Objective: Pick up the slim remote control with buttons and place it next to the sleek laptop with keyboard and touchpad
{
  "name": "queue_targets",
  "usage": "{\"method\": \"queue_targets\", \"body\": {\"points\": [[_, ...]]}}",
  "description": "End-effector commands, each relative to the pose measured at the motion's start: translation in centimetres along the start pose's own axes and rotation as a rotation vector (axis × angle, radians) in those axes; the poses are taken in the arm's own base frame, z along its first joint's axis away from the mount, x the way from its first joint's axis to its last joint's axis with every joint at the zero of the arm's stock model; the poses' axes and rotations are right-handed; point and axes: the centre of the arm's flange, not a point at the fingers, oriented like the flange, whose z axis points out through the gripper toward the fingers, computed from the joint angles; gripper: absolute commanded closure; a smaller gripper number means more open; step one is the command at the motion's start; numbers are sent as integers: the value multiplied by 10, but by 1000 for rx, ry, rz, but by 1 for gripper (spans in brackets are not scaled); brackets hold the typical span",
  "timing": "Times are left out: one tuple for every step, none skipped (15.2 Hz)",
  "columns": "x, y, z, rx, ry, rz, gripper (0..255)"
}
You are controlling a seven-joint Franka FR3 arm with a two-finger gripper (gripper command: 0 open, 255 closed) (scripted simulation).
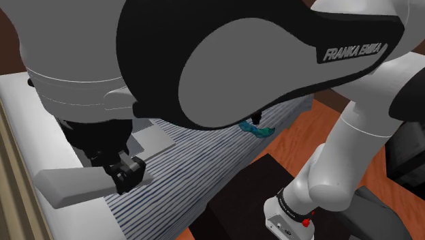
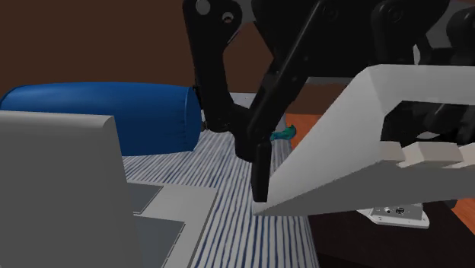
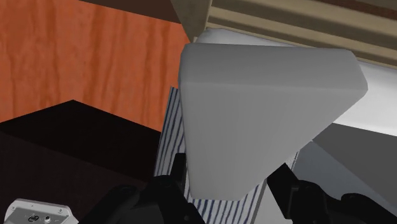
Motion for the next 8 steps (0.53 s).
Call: {"method": "queue_targets", "body": {"points": [[1, 1, 10, 0, 0, 0, 255], [1, 1, 16, 0, 0, 0, 255], [1, 1, 21, 0, 0, 0, 255], [1, 1, 26, 0, 0, 0, 255], [1, 1, 32, 0, 0, 0, 255], [1, 1, 37, 0, 0, 0, 255], [1, 1, 42, 0, 0, 0, 255], [1, 2, 47, 0, 0, 0, 255]]}}
